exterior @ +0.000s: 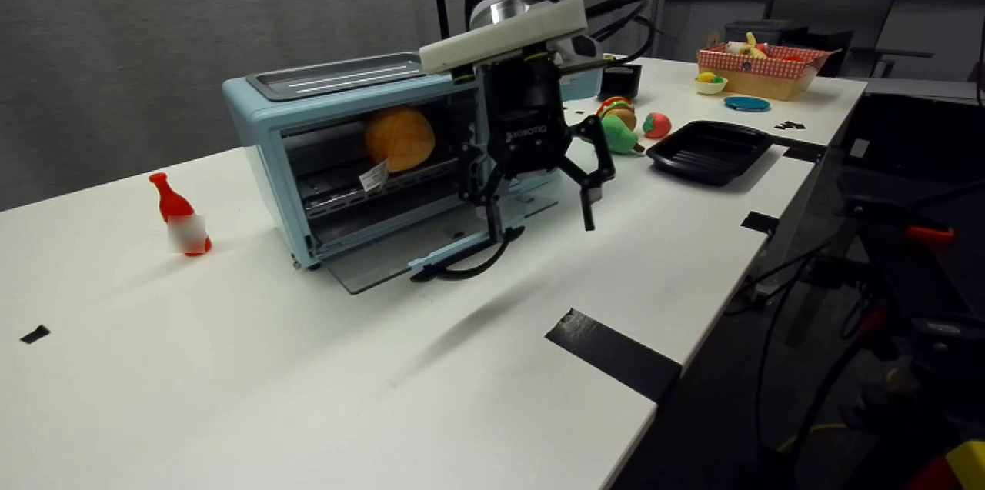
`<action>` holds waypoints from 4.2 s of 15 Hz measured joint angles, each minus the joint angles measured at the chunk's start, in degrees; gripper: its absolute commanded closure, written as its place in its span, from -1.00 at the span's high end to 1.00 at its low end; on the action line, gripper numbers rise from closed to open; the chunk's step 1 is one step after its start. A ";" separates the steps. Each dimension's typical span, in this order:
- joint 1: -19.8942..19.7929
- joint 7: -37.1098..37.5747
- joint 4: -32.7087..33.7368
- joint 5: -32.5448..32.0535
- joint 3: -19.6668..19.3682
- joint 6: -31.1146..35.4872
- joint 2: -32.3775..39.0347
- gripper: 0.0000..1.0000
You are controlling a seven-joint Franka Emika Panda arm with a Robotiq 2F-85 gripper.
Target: Open the toaster oven door
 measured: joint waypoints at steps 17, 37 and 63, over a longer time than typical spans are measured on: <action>-2.96 0.05 12.91 7.13 -0.23 -12.24 10.55 1.00; 2.92 0.58 11.56 2.96 -3.17 6.62 9.46 1.00; 6.87 0.60 -19.86 -4.22 0.31 38.18 -15.85 1.00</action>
